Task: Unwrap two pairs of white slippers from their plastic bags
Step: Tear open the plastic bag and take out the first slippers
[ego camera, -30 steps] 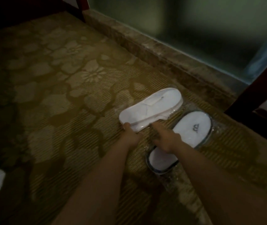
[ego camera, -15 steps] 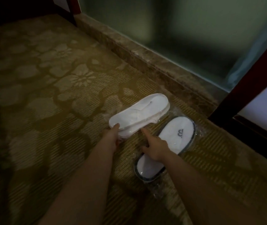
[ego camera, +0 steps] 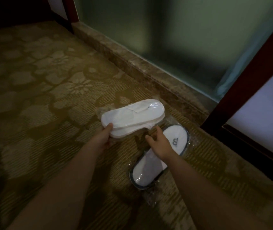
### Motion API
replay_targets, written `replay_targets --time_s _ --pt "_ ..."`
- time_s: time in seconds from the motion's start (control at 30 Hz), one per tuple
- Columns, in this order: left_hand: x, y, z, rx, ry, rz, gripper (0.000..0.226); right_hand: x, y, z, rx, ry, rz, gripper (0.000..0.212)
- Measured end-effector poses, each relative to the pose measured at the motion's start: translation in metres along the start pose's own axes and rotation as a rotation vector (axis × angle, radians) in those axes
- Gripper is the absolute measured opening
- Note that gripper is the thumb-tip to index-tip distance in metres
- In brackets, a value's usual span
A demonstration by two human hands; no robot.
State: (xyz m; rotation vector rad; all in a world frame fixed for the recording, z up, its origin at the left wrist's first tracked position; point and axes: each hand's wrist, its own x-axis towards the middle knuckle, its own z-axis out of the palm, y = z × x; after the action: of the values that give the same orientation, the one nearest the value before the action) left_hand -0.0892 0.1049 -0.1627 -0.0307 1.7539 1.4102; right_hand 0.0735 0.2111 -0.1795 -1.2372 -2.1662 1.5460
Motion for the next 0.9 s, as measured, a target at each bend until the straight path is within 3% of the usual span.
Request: replay_targets --time_s 0.27,0.57,0.73,0.83,0.9 --pt "-0.038 0.029 -0.046 -0.121 0.013 0.066 0.044 -0.009 -0.021 -0.019 0.258 0.124 0.084 0.084" --pt "-0.081 0.063 -0.053 -0.150 -0.109 0.110 0.049 -0.033 -0.063 -0.065 0.665 0.332 0.104 0.086" --pt "-0.097 0.067 -0.055 -0.208 -0.140 0.136 0.052 -0.049 -0.070 -0.087 0.838 0.458 0.154 0.071" --pt "-0.101 0.069 -0.058 -0.218 -0.150 0.111 0.049 -0.060 -0.075 -0.098 0.879 0.503 0.147 0.029" --pt "-0.106 0.071 -0.060 -0.189 -0.167 0.084 0.047 -0.067 -0.082 -0.105 0.874 0.468 0.144 0.020"
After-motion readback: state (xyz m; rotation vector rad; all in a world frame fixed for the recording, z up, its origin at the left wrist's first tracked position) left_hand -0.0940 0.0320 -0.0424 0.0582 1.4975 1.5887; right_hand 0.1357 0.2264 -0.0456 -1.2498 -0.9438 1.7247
